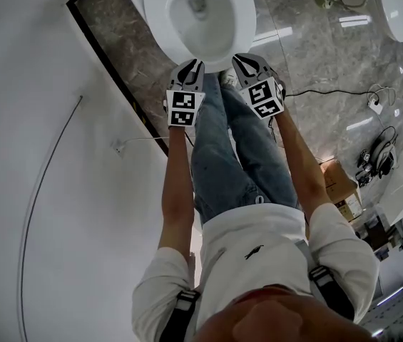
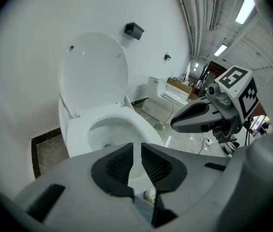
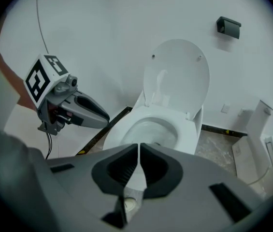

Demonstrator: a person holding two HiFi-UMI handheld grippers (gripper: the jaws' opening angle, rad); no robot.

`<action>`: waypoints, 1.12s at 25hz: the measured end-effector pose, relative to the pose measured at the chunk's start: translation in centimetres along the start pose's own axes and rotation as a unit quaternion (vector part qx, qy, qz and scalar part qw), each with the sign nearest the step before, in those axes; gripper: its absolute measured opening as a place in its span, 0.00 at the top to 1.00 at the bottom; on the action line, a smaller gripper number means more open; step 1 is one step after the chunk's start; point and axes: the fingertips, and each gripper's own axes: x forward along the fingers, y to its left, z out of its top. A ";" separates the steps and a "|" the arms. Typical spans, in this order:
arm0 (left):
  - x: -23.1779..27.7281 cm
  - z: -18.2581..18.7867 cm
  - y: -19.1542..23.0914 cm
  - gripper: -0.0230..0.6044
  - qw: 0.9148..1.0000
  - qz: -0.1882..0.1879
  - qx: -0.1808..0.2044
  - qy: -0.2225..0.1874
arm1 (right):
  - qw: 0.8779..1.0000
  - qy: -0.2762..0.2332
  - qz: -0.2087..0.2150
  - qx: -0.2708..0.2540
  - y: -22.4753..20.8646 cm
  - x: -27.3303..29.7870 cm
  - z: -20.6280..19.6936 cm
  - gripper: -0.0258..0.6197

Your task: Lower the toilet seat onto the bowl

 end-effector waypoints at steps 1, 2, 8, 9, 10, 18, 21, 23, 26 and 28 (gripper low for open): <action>-0.2 0.6 0.0 0.86 1.000 0.003 0.003 -0.005 | 1.000 -0.007 -0.001 -0.004 -0.2 -0.4 0.7 0.90; -0.5 1.2 0.1 0.87 1.000 0.005 0.006 -0.011 | 1.000 -0.015 -0.003 -0.007 -0.3 -0.8 1.4 0.91; -2.2 4.5 0.4 0.90 0.999 0.018 0.019 -0.045 | 0.998 -0.053 -0.012 -0.010 -1.2 -3.0 5.3 0.91; -2.5 5.0 0.4 0.91 0.998 0.020 0.021 -0.051 | 0.998 -0.057 -0.012 -0.011 -1.3 -3.3 5.8 0.91; -2.8 5.6 0.5 0.91 0.998 0.022 0.023 -0.055 | 0.998 -0.061 -0.013 -0.012 -1.3 -3.5 6.3 0.91; -5.1 8.8 0.5 0.92 0.996 0.037 0.032 -0.081 | 0.996 -0.083 -0.021 -0.021 -1.8 -5.4 8.9 0.91; -5.8 9.6 0.4 0.92 0.995 0.041 0.036 -0.086 | 0.996 -0.089 -0.023 -0.021 -2.0 -6.2 9.6 0.91; -6.2 10.0 0.3 0.92 0.994 0.044 0.035 -0.089 | 0.995 -0.095 -0.023 -0.025 -2.1 -6.6 10.2 0.91; -6.9 10.6 0.3 0.92 0.994 0.050 0.037 -0.094 | 0.994 -0.104 -0.022 -0.024 -2.1 -7.2 10.8 0.91; -7.4 11.0 0.2 0.92 0.993 0.052 0.038 -0.098 | 0.994 -0.108 -0.023 -0.026 -2.0 -7.7 11.3 0.91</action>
